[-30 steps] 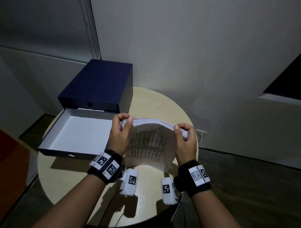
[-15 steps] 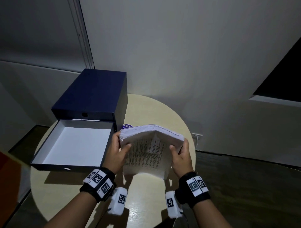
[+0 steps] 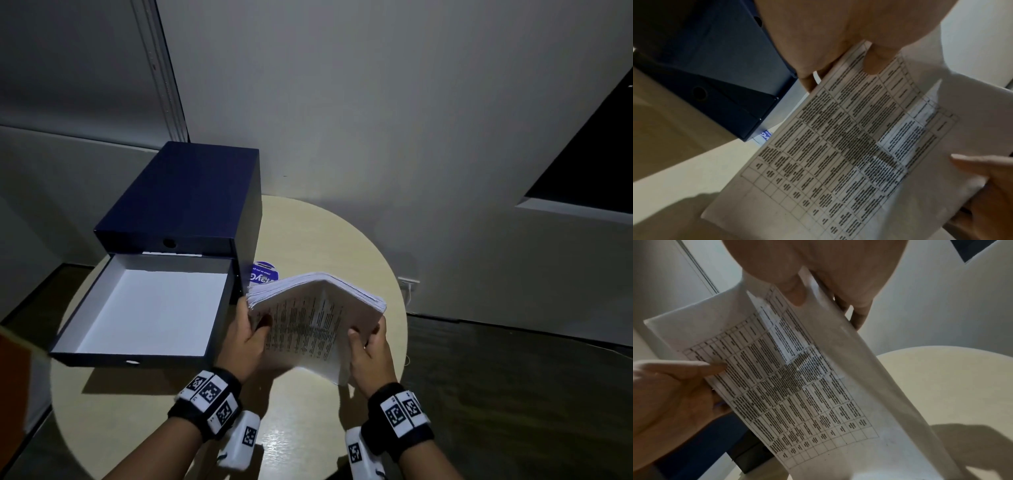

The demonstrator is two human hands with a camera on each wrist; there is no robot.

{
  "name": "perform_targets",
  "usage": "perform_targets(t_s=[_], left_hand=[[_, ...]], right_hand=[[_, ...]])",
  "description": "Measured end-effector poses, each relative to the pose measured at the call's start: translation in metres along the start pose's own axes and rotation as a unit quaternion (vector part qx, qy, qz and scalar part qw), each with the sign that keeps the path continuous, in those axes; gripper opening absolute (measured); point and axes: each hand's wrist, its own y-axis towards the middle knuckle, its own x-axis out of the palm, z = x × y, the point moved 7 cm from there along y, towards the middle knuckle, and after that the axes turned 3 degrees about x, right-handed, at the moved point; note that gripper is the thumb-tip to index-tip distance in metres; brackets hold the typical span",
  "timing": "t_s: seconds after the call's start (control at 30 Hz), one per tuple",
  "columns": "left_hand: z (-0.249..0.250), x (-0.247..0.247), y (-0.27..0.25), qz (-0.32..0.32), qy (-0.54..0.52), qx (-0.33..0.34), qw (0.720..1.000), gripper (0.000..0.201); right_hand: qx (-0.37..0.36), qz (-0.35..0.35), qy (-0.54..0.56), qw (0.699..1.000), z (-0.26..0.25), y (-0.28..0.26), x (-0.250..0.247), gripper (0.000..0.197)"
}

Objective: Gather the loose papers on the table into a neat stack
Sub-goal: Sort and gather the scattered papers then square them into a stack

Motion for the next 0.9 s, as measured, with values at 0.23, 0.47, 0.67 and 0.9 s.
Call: perform_targets(t_s=[0.23, 0.47, 0.67, 0.9], left_hand=[[-0.011, 0.000, 0.000, -0.015, 0.030, -0.038, 0.999, 0.049], [-0.006, 0.001, 0.001, -0.027, 0.030, -0.036, 0.999, 0.053], [-0.028, 0.007, -0.003, -0.087, 0.075, -0.088, 0.990, 0.050], [-0.009, -0.028, -0.010, -0.067, 0.099, 0.013, 0.993, 0.039]], right_hand=[[0.015, 0.011, -0.017, 1.000, 0.003, 0.001, 0.001, 0.037], [0.005, 0.031, -0.012, 0.999, 0.003, 0.001, -0.002, 0.038], [0.031, 0.053, -0.043, 0.997, 0.006, -0.001, -0.006, 0.016], [-0.022, 0.077, 0.091, 0.993, -0.056, 0.028, -0.030, 0.041]])
